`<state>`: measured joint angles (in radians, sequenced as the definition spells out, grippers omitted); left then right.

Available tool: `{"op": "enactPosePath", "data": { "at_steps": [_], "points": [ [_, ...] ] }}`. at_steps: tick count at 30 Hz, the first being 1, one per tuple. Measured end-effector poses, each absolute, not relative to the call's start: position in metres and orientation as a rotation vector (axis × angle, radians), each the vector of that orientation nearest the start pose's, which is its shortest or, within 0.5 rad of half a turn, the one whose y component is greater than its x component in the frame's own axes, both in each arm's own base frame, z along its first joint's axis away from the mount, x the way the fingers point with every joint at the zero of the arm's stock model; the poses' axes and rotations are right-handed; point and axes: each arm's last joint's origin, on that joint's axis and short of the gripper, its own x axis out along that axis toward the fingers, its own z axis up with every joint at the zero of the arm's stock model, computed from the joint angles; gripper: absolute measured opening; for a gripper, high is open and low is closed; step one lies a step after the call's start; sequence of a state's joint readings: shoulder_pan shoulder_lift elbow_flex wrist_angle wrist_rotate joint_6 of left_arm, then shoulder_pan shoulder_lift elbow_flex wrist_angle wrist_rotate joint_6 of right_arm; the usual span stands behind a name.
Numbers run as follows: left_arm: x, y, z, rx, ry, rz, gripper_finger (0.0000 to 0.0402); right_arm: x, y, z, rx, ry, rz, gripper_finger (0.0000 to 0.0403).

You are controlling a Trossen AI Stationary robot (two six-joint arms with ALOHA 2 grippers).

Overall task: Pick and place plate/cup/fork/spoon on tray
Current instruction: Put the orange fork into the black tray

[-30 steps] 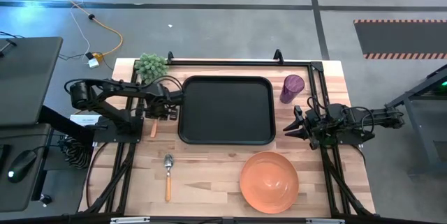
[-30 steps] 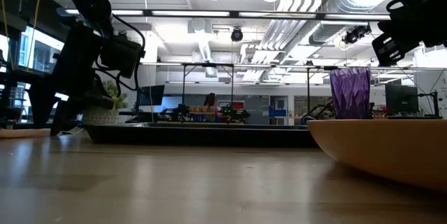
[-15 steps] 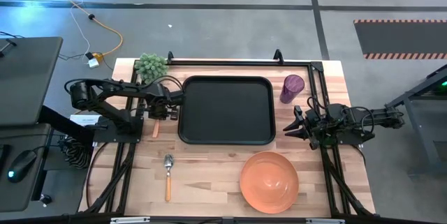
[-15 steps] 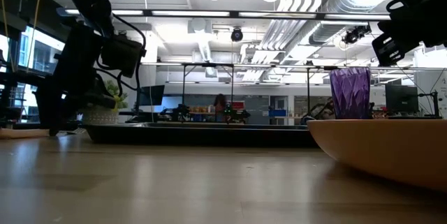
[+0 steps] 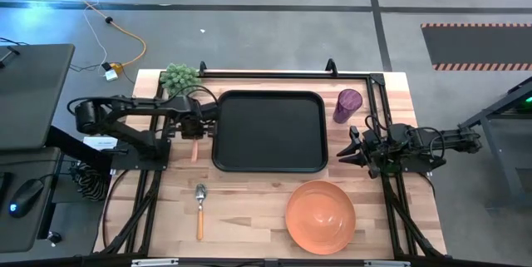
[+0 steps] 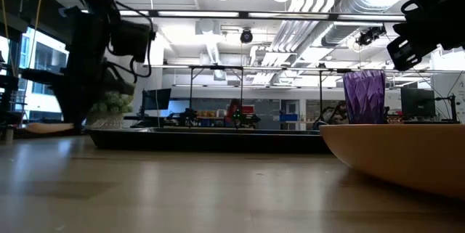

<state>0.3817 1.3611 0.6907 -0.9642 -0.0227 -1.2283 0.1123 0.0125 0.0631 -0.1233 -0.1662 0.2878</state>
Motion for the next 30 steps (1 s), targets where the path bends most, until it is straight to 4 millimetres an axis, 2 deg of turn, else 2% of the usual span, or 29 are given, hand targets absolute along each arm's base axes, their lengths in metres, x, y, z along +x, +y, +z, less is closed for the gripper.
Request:
{"op": "enactPosePath", "data": {
  "at_steps": [4,10,18,30],
  "points": [
    [0.186,0.068,0.171,-1.238,1.171,1.279,0.0030,0.093,0.015,0.172,0.266,0.109,0.259,0.0079],
    [0.213,0.063,0.196,-1.255,1.010,1.177,0.0034,0.093,0.013,0.172,0.225,0.100,0.205,0.0079],
    [0.233,0.063,0.221,-1.226,0.871,1.144,0.0035,0.093,0.011,0.172,0.209,0.090,0.133,0.0079],
    [0.276,0.076,0.218,-1.164,0.900,1.121,0.0035,0.093,0.011,0.171,0.197,0.101,0.132,0.0079]
  ]
}}
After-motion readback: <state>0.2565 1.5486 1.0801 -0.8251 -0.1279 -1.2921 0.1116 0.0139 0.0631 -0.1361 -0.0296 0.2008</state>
